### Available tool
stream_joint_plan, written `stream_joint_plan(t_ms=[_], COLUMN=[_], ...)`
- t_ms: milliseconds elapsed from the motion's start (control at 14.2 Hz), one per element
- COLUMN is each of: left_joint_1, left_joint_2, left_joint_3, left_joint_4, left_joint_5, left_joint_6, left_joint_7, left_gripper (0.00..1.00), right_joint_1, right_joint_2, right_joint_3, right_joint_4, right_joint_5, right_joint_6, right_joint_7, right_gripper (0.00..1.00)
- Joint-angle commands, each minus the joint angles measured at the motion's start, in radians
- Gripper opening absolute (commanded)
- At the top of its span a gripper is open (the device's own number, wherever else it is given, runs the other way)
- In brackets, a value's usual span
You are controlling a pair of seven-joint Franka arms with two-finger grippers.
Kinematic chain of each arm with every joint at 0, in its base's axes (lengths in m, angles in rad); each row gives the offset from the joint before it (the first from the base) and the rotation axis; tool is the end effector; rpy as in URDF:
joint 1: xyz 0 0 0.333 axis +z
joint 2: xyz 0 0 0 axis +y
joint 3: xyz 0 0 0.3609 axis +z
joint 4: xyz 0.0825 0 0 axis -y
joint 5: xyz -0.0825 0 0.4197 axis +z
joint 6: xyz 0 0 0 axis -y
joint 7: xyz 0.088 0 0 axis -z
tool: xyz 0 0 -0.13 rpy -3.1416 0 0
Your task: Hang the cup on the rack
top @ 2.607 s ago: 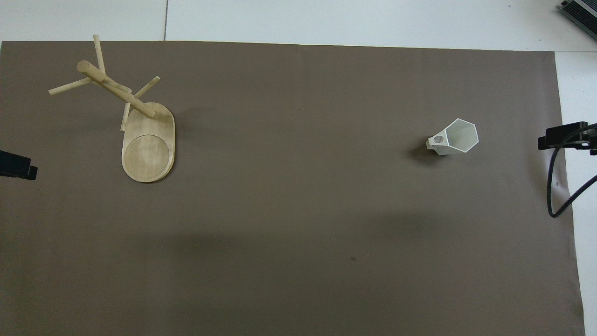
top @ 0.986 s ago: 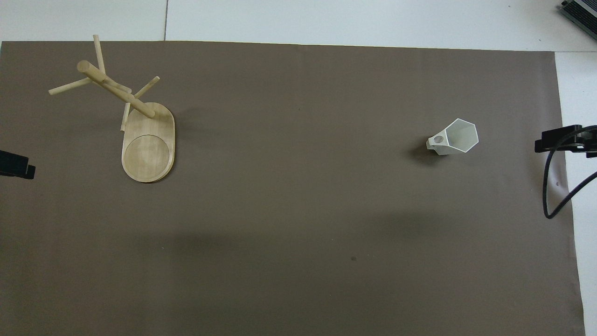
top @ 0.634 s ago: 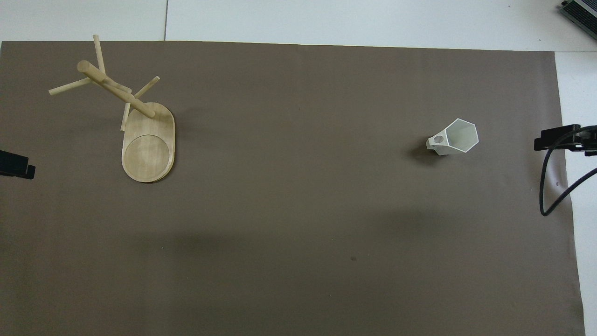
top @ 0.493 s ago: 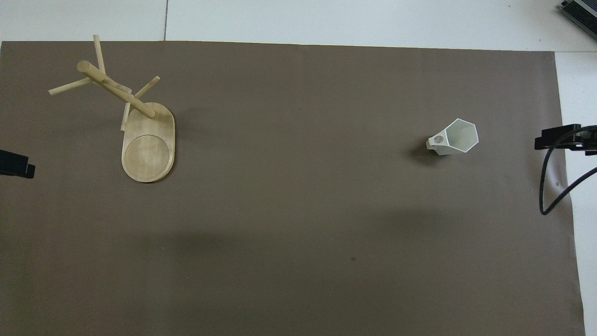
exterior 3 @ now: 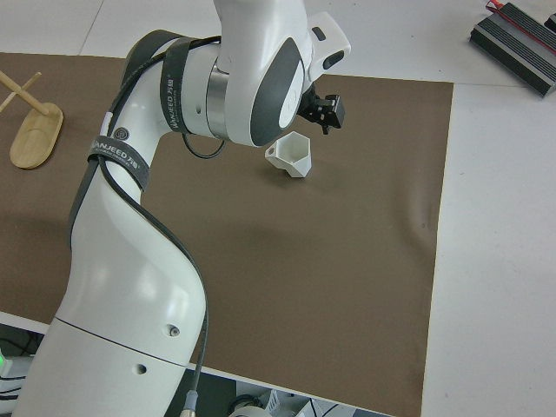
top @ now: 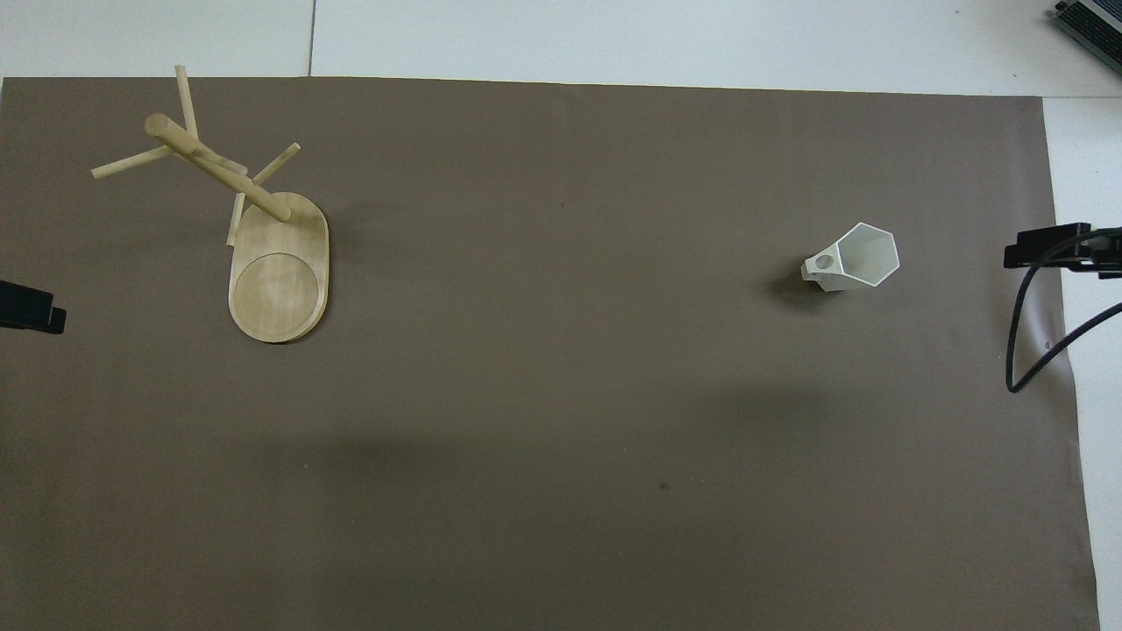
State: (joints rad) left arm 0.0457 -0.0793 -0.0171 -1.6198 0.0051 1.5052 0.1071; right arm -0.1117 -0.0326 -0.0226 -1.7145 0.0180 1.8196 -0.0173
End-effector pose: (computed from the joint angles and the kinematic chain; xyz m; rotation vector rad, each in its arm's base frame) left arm 0.5538 0.0161 0.6614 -3.1347 0.1226 0.0560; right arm 0.5968 -0.0789 0.6152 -3.1204 0.1879 -0.2171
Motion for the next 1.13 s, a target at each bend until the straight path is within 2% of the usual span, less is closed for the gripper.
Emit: stream_joint_plan(t_ms=[0, 564, 775, 1057], left_joint_1=[0.008, 0.010, 0.014, 0.014], left_joint_2=[-0.026, -0.033, -0.036, -0.036], left_joint_3=[-0.004, -0.003, -0.003, -0.004], left_joint_4=[-0.037, -0.054, -0.066, -0.065], left_joint_5=[0.010, 0.010, 0.010, 0.010], left_joint_6=[0.027, 0.046, 0.050, 0.050], left_joint_7=[-0.007, -0.007, -0.007, -0.009], left_gripper=[1.00, 1.00, 1.00, 1.00], right_joint_1=[-0.008, 0.009, 0.029, 0.044], right_joint_2=[0.000, 0.160, 0.187, 0.229], right_joint_3=[0.009, 0.010, 0.010, 0.010], right_joint_4=[-0.027, -0.040, -0.115, -0.160], right_joint_5=[-0.016, -0.004, -0.003, -0.003], right_joint_6=[0.046, 0.199, 0.328, 0.420], right_joint_7=[-0.021, -0.018, -0.015, -0.009], right_gripper=[1.00, 1.00, 1.00, 1.00])
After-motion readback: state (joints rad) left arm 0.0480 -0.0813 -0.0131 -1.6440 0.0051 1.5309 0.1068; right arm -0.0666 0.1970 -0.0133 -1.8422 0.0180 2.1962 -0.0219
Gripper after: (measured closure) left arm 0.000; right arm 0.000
